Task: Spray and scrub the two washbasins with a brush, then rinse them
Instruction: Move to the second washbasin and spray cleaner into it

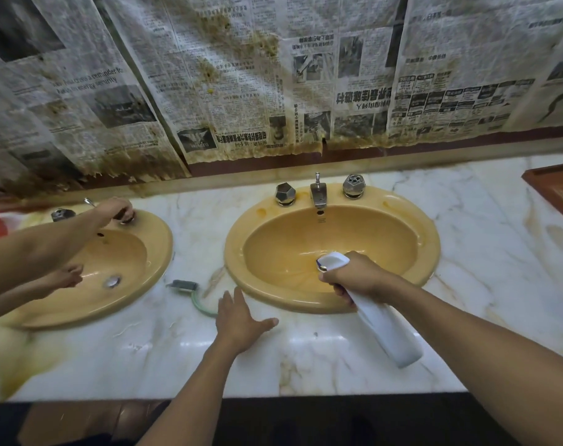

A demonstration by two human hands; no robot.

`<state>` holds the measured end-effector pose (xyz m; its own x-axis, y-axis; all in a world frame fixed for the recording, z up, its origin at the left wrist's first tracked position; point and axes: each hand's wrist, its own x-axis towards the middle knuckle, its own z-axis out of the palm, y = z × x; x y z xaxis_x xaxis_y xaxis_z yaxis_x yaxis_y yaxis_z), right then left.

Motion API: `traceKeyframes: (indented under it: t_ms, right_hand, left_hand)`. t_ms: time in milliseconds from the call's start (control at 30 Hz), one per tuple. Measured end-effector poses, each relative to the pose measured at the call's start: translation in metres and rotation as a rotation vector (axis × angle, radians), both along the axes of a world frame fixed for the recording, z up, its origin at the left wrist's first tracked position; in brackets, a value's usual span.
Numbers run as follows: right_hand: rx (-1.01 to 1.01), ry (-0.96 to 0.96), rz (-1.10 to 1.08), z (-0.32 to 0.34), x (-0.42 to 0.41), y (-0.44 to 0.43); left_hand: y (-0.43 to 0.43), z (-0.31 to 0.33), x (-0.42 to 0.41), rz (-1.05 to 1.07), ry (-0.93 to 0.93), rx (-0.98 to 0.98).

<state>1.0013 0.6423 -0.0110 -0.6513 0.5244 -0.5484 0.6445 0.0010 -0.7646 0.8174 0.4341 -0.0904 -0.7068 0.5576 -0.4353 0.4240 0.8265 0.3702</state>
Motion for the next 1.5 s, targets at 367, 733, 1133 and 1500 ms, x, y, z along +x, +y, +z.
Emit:
traceKeyframes:
  t_ms: [367,733,1133,1500]
  right_hand:
    - [-0.044,-0.105,0.170,0.000,-0.013,0.015]
    - [-0.052,-0.115,0.071,0.009,0.045,0.060]
    - [-0.072,-0.248,0.061,0.010,0.073,0.065]
    - [0.083,-0.328,-0.065,0.013,0.078,0.068]
  left_hand:
    - [0.015,-0.020,0.016,-0.079,-0.134,-0.254]
    - [0.022,-0.019,0.010,-0.092,-0.203,-0.343]
    - [0.025,-0.017,0.009,-0.095,-0.214,-0.369]
    - [0.025,-0.015,0.009,-0.095,-0.216,-0.365]
